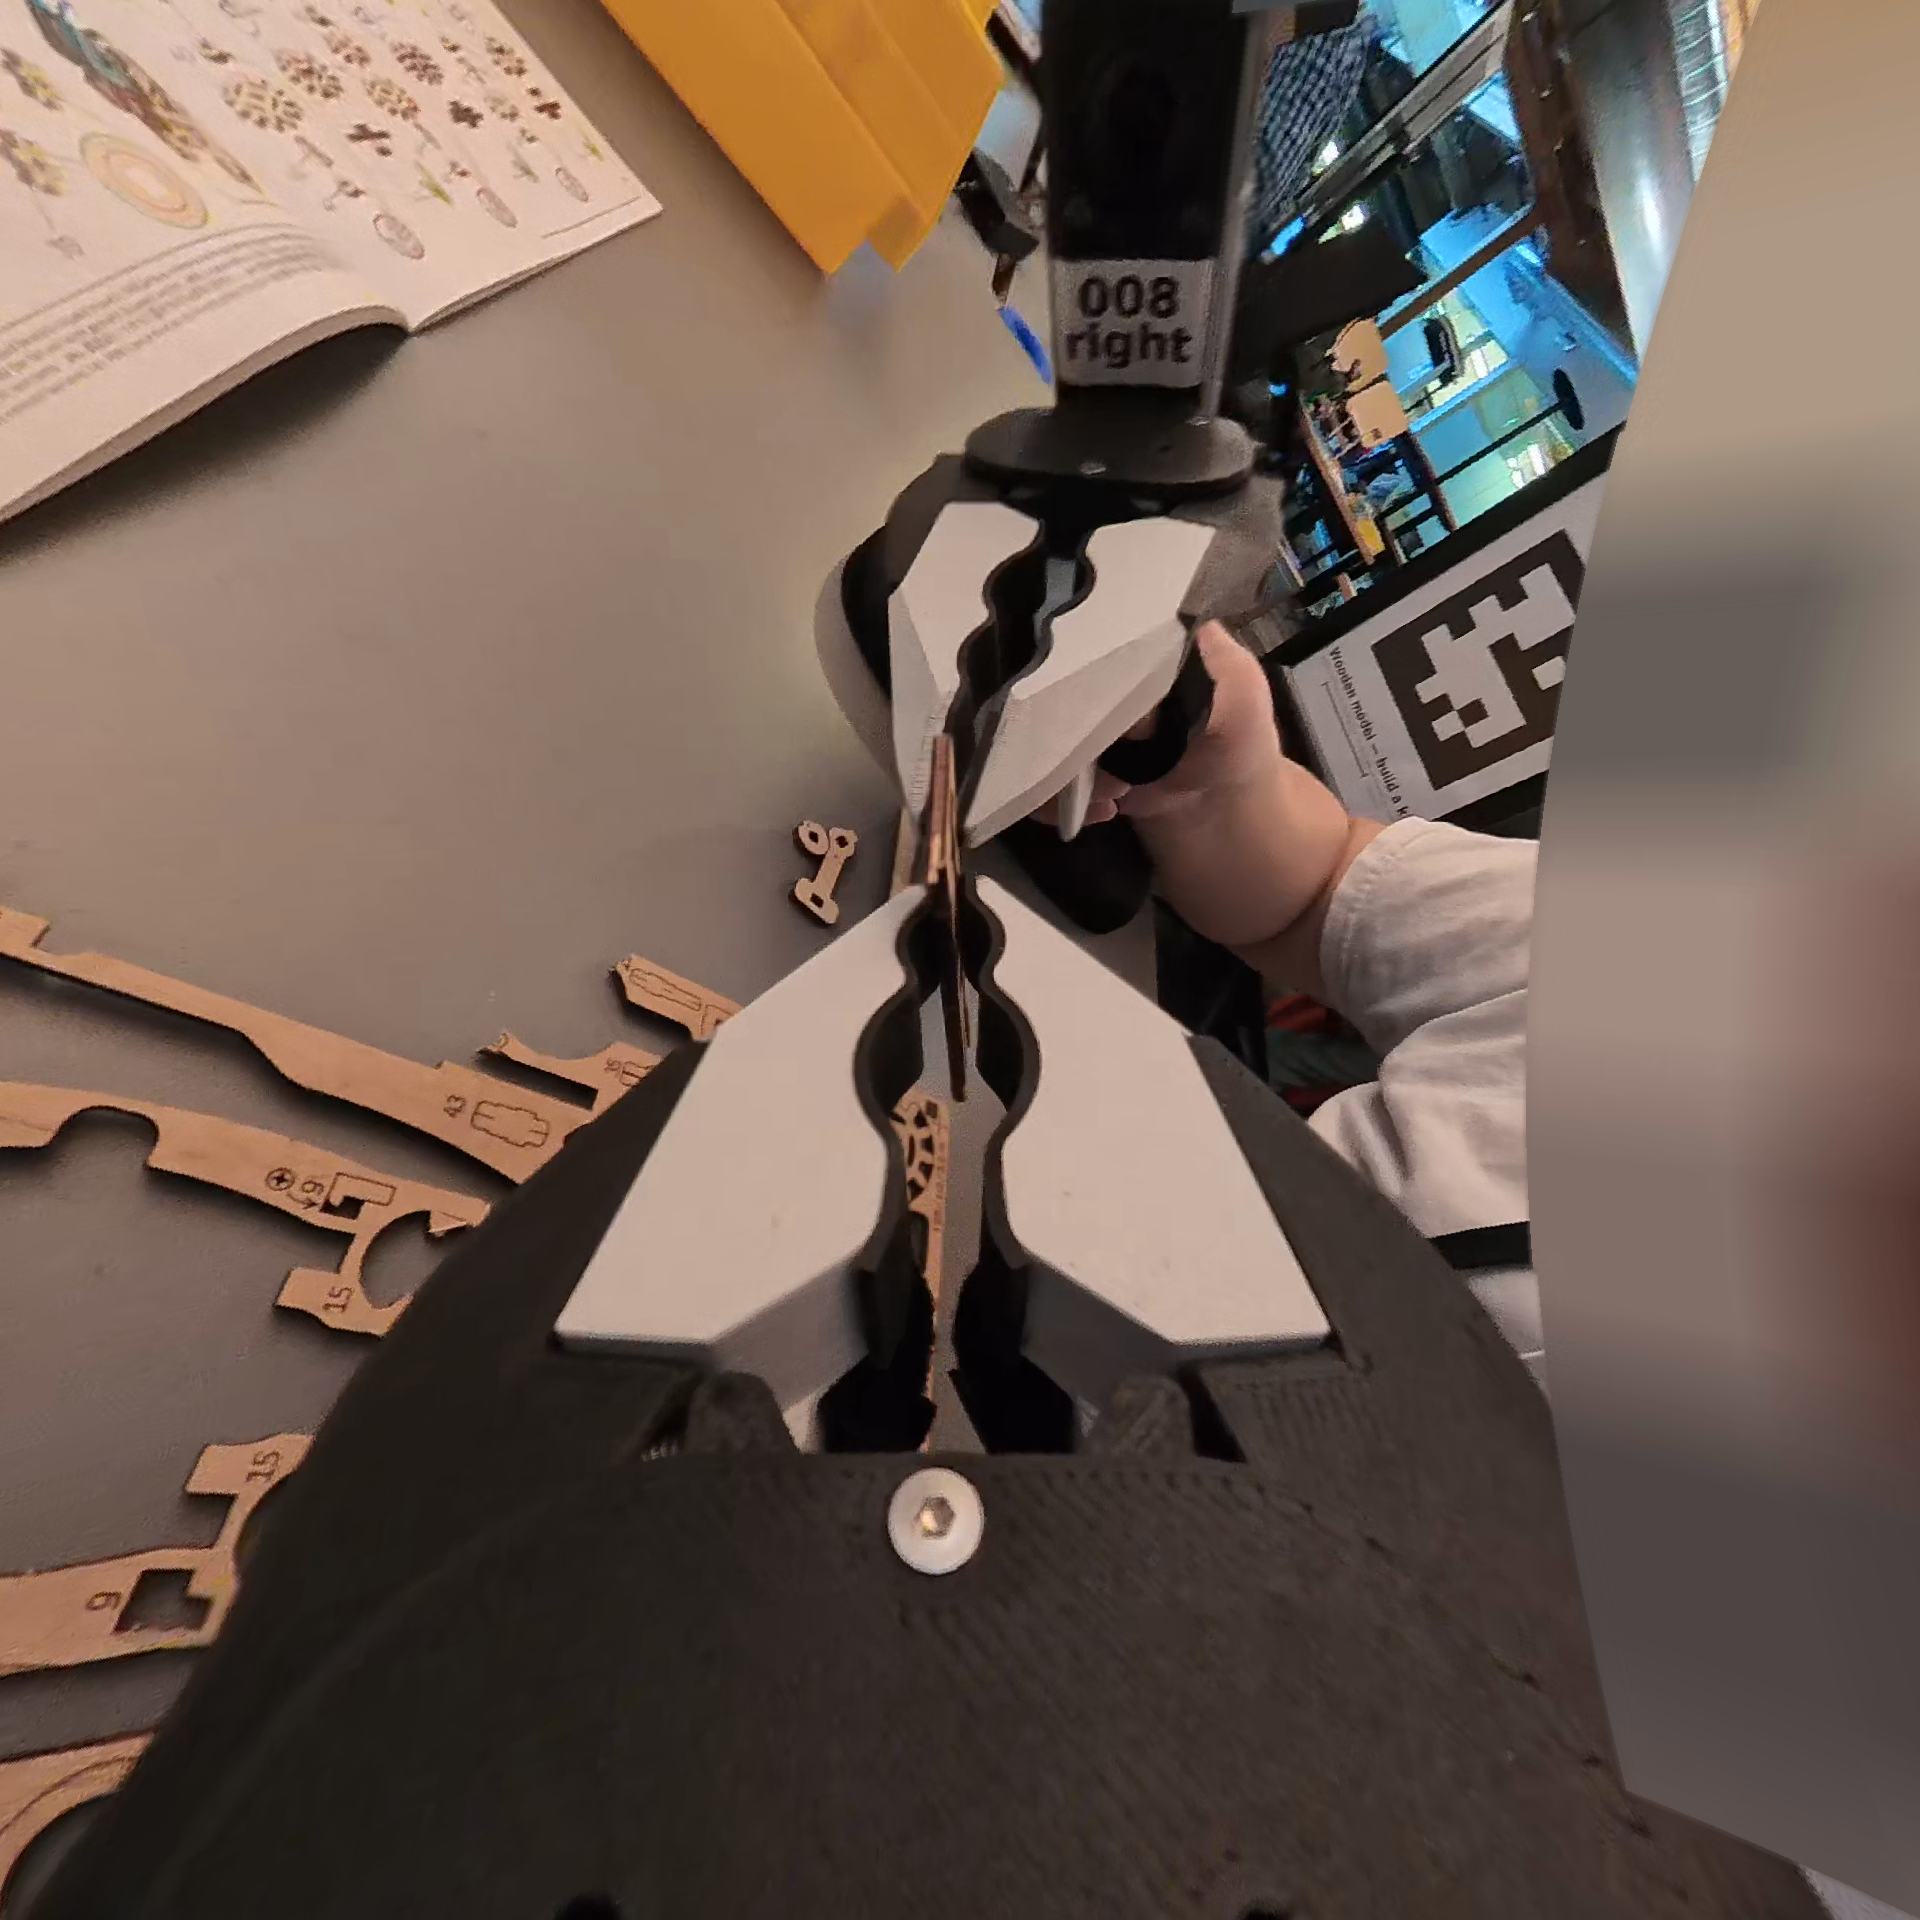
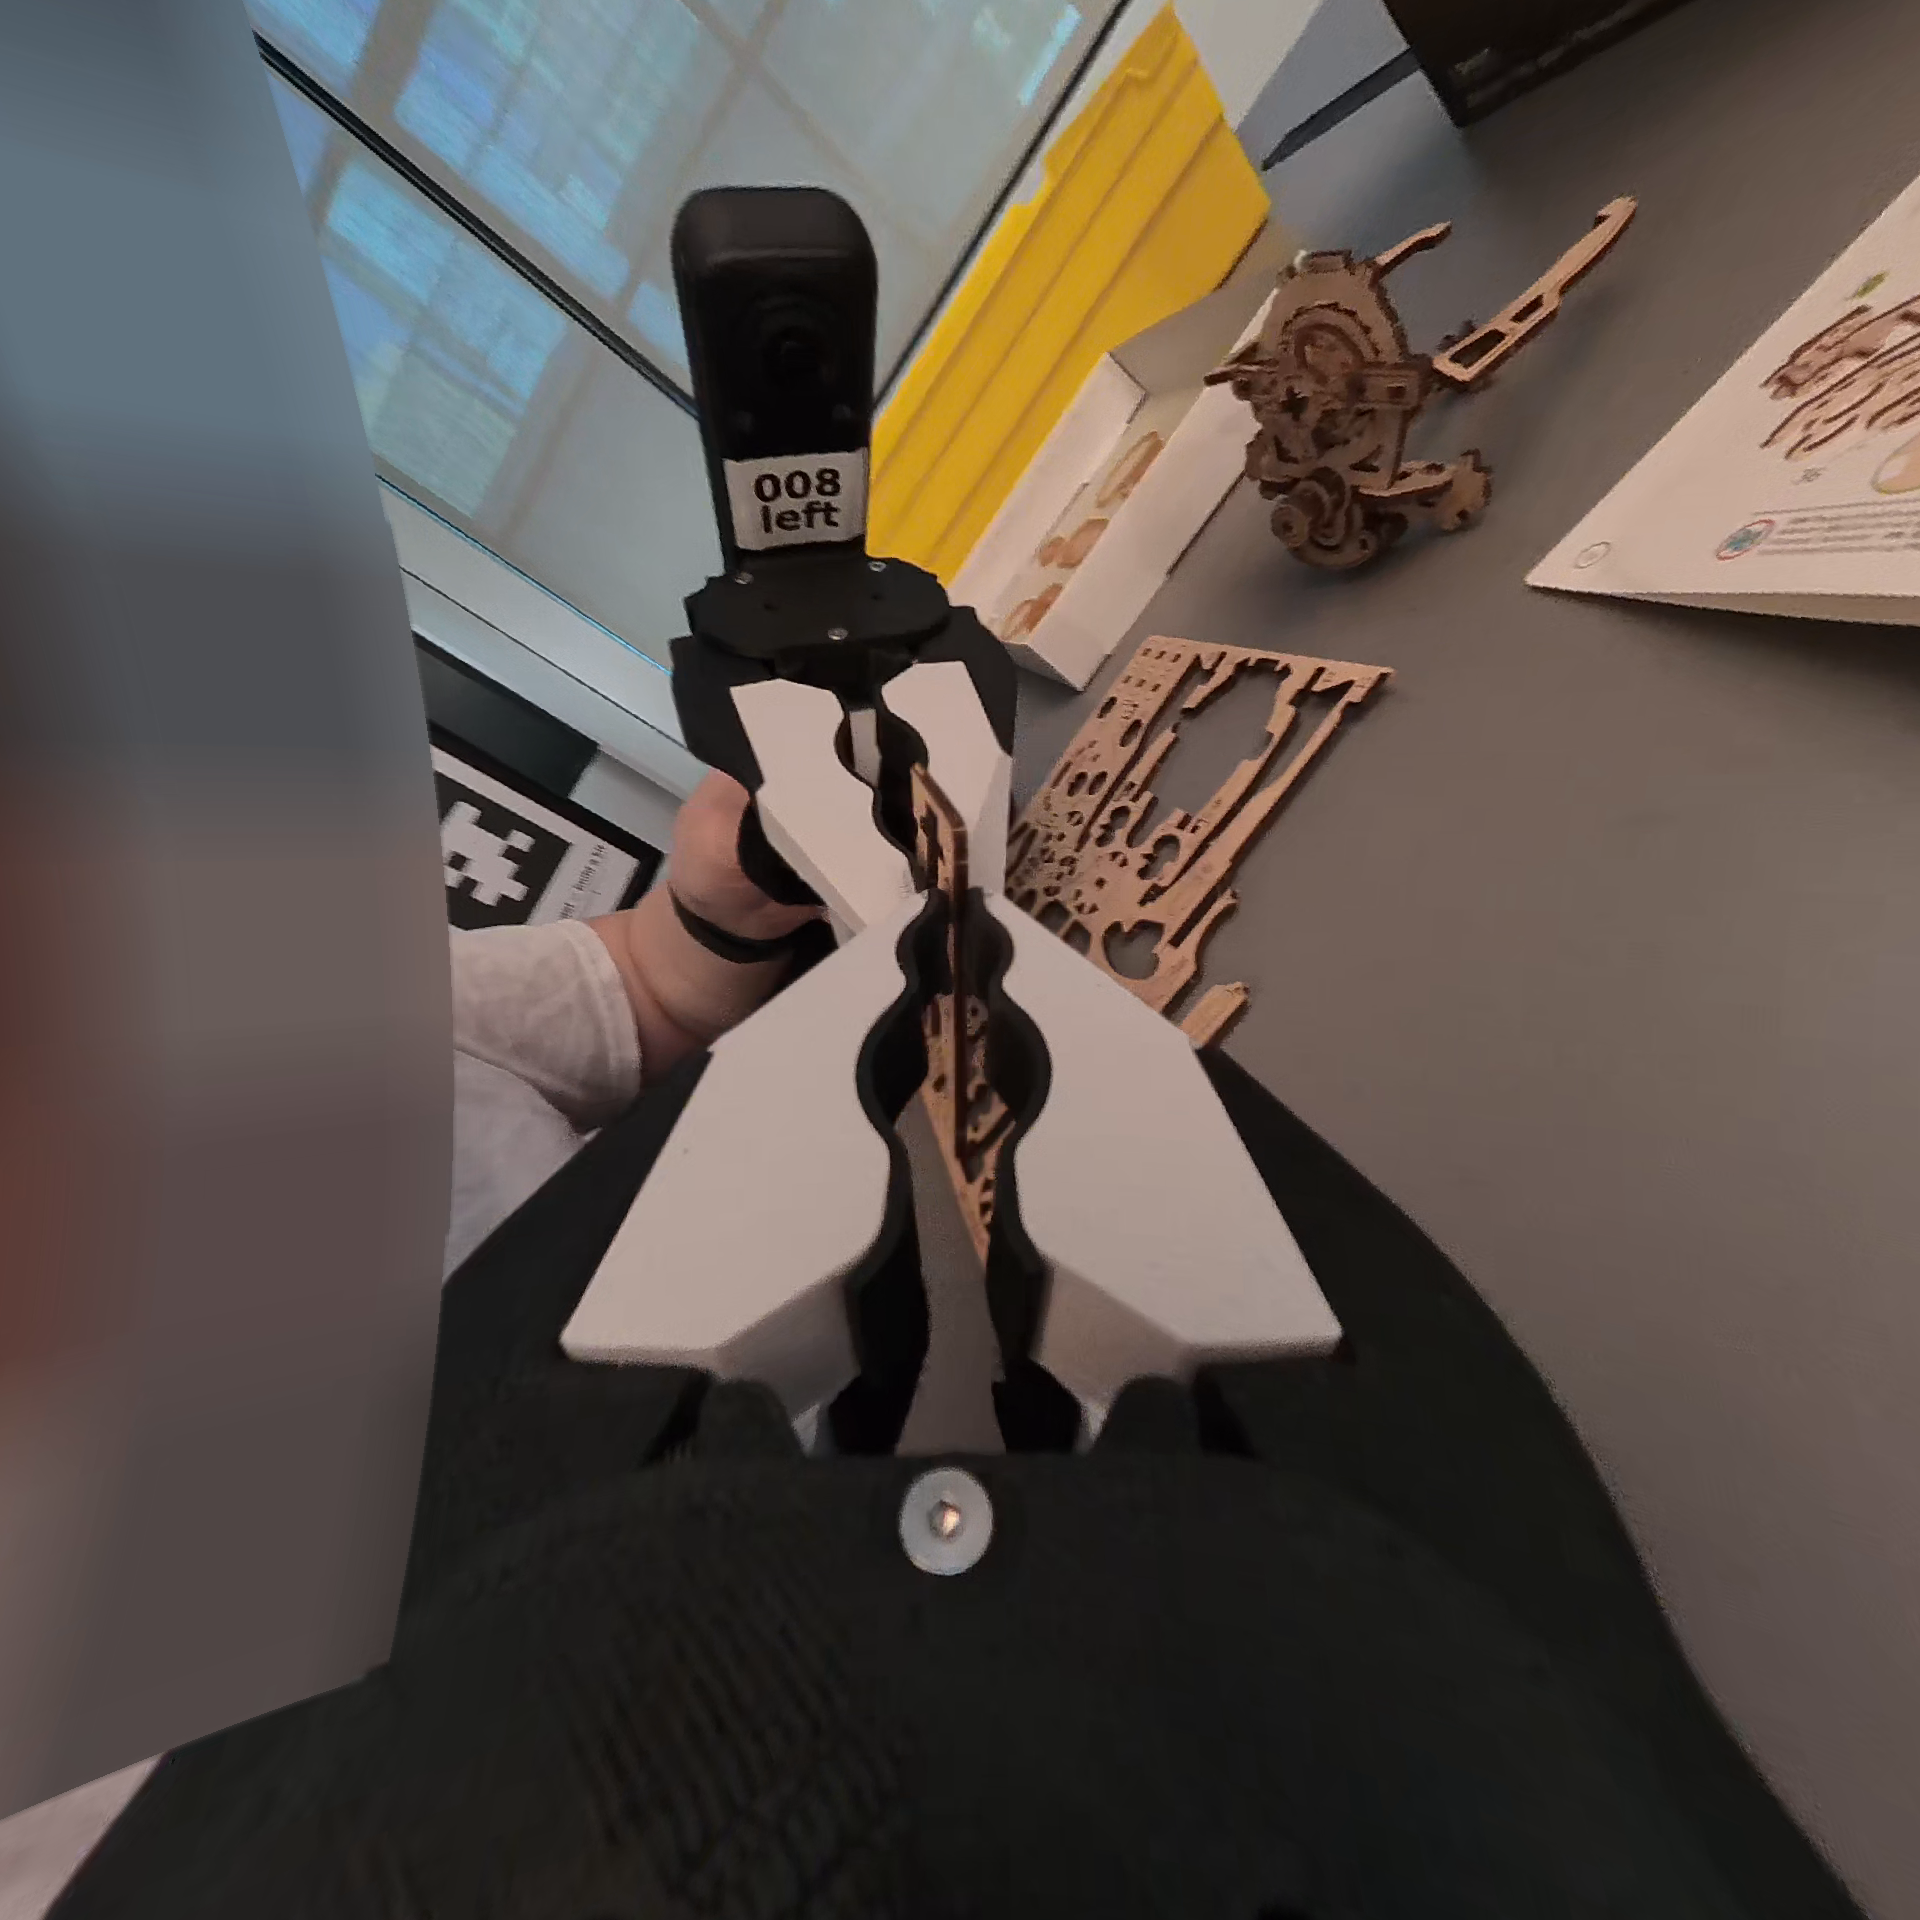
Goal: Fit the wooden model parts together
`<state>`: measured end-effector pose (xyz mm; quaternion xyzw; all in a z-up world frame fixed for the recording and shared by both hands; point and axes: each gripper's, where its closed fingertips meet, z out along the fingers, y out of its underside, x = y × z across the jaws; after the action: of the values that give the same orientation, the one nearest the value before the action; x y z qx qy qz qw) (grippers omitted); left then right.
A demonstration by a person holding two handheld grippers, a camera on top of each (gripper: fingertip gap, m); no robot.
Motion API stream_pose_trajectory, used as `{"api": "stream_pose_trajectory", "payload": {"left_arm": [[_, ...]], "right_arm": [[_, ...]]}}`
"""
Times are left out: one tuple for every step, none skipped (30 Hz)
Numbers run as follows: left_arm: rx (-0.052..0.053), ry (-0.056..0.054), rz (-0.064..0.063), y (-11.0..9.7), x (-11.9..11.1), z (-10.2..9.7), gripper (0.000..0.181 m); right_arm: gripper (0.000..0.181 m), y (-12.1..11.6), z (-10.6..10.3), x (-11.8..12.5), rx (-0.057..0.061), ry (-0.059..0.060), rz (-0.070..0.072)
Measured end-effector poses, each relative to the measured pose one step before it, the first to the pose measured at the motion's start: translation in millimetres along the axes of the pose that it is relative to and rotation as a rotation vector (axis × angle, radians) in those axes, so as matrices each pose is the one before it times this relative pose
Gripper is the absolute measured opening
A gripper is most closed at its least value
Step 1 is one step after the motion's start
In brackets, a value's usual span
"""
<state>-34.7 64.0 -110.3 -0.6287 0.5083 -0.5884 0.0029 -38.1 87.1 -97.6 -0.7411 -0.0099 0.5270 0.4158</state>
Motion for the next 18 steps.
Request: {"api": "stream_pose_trajectory", "payload": {"left_arm": [[0.0021,0.0035,0.0031,-0.08,1.2,0.32,0.0],[-0.0006,0.0001,0.0053,0.18,0.38,0.25,0.0],[0.0024,0.0035,0.0013,-0.16,0.69,-0.13,0.0],[-0.0002,0.0033,-0.0006,0.03,0.59,-0.12,0.0],[0.0033,0.0015,0.0022,-0.62,0.53,-0.3,0.0],[0.0022,-0.0021,0.0031,-0.58,0.35,-0.21,0.0],[-0.0012,-0.0064,0.0084,0.06,-0.09,-0.16,0.0],[-0.0028,-0.0097,0.0089,0.31,-0.1,0.16,0.0],[-0.0049,-0.0149,0.006,1.0,-0.69,0.58,0.0],[-0.0075,-0.0216,0.0065,1.49,-1.67,1.28,0.0],[-0.0001,-0.0188,0.0033,0.56,-1.87,0.97,0.001],[0.0047,-0.0065,-0.0079,-0.32,-1.1,0.28,0.001],[0.0046,-0.002,-0.0128,-0.51,-0.98,0.06,0.001],[0.0056,-0.0023,-0.0129,-0.31,-1.39,-0.07,0.001],[0.0047,-0.0065,-0.0097,0.21,-2.07,0.25,0.001],[-0.0033,-0.0099,-0.0076,1.3,-2.36,0.39,0.001],[-0.0032,-0.0105,-0.0022,1.29,-1.71,0.64,0.001],[-0.0048,-0.014,0.0034,1.36,-1.84,0.81,0.001]], "right_arm": [[0.0,0.06,-0.56,-0.83,0.0046,-0.0214,0.0192],[0.0,0.13,-0.17,-0.65,0.0049,-0.0138,0.015],[0.0,-0.06,0.01,-0.83,0.0029,-0.0085,0.0056],[0.0,-0.12,0.07,-0.58,-0.0014,-0.0029,0.0021],[0.0,-0.71,0.04,-0.6,0.0032,-0.0023,0.0017],[0.0,-0.37,0.22,-0.27,0.0008,-0.0021,0.0039],[0.0,-0.01,0.09,-0.11,-0.0022,-0.0046,0.0095],[0.0,0.38,-0.15,0.25,-0.0032,-0.0023,0.0081],[0.0,1.14,-0.19,1.38,-0.0105,0.0118,-0.0073],[0.0,1.55,-0.2,2.52,-0.0171,0.0296,-0.0267],[0.0,0.47,-0.11,1.98,-0.0094,0.0361,-0.0361],[0.001,-0.35,0.17,1.15,-0.004,0.0337,-0.0344],[0.001,-0.27,0.42,1.35,-0.0016,0.0271,-0.0272],[0.001,-0.22,0.81,1.71,0.0024,0.0185,-0.0075],[0.001,0.51,0.97,2.15,0.0017,0.0119,0.0038],[0.001,1.47,1.11,2.07,-0.0039,0.0047,0.0099],[0.001,1.45,0.65,1.66,-0.0026,0.0028,0.008],[0.001,1.3,0.48,1.91,-0.0028,0.0077,0.007]]}}
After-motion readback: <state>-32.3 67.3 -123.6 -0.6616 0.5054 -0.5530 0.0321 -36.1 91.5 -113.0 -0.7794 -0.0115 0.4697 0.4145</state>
